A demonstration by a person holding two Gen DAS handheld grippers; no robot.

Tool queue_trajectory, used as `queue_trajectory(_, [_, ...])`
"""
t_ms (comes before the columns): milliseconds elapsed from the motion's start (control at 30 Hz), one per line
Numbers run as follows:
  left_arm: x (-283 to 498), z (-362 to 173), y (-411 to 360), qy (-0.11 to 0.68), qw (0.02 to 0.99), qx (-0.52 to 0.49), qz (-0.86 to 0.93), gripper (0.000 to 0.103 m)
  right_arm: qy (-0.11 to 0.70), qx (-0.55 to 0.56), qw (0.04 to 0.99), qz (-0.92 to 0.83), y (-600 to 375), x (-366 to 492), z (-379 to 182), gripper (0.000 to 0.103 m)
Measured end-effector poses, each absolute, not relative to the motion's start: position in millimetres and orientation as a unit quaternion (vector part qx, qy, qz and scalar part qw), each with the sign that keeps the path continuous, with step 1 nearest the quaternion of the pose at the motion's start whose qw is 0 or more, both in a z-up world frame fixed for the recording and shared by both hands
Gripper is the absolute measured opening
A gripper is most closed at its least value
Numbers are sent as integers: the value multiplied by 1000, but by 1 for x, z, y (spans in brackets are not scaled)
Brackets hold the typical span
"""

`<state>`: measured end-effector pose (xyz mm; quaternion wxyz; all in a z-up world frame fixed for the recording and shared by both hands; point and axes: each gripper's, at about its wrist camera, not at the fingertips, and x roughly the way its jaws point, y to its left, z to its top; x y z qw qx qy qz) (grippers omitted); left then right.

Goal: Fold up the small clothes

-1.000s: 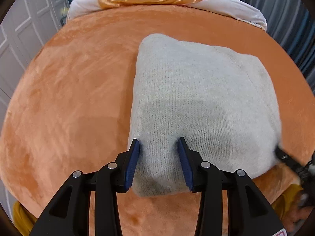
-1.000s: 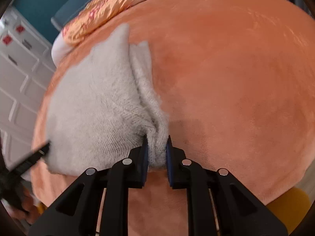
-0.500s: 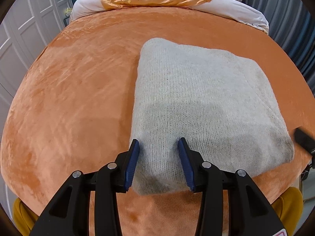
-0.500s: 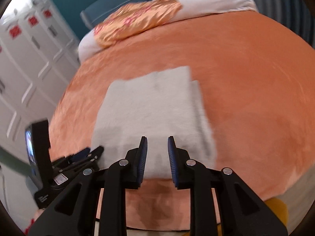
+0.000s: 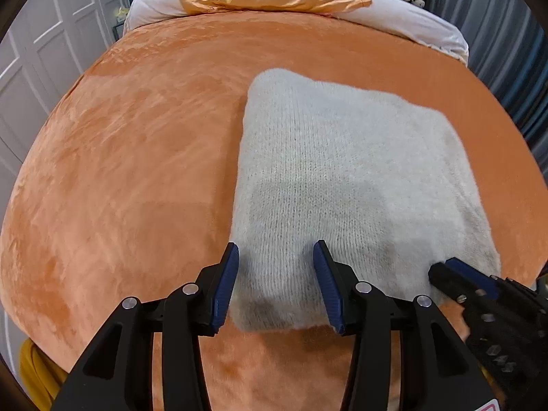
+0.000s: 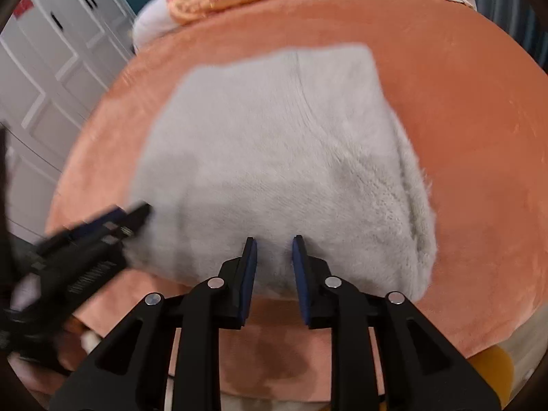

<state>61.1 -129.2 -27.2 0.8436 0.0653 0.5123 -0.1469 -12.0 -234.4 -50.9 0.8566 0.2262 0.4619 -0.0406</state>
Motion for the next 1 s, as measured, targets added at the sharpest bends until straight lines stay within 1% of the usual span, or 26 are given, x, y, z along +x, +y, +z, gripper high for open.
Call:
queue_trajectory(100, [54, -15, -121, 509, 846, 61, -145, 45, 452, 230, 862, -14, -222, -7, -36, 21])
queue_trajectory(200, [48, -5, -103, 500, 854, 69, -130, 45, 460, 221, 860, 8, -200, 9, -37, 20])
queue_trajectory(333, [46, -1, -66, 499, 859, 68, -97, 45, 486, 211, 847, 40, -173, 27, -55, 20])
queue_trajectory(433, [47, -4, -47, 508, 855, 56, -84, 45, 533, 153, 831, 36, -145, 37, -99, 20])
queue_trajectory(533, [51, -4, -46, 512, 854, 44, -88, 45, 521, 135, 842, 33, -139, 35, -94, 20])
queue_trajectory(600, [55, 0, -52, 509, 854, 36, -100, 45, 513, 159, 842, 40, -150, 33, -78, 20])
queue_trajectory(667, [56, 3, -61, 505, 855, 31, -114, 45, 475, 185, 859, 40, -176, 20, -46, 18])
queue_trajectory(733, [60, 5, -75, 501, 855, 32, -129, 45, 440, 196, 876, -1, -211, 12, -20, 21])
queue_trajectory(800, [65, 5, -93, 499, 854, 39, -144, 45, 425, 214, 879, -33, -241, 10, -8, 23])
queue_trajectory(833, [67, 5, -100, 498, 853, 41, -147, 45, 419, 221, 878, -65, -264, 12, -6, 24])
queue_trajectory(867, [70, 3, -110, 498, 853, 44, -151, 45, 419, 222, 876, -89, -281, 14, -9, 27])
queue_trajectory(1000, [83, -10, -135, 510, 845, 51, -155, 45, 443, 242, 853, -131, -328, 39, -37, 27])
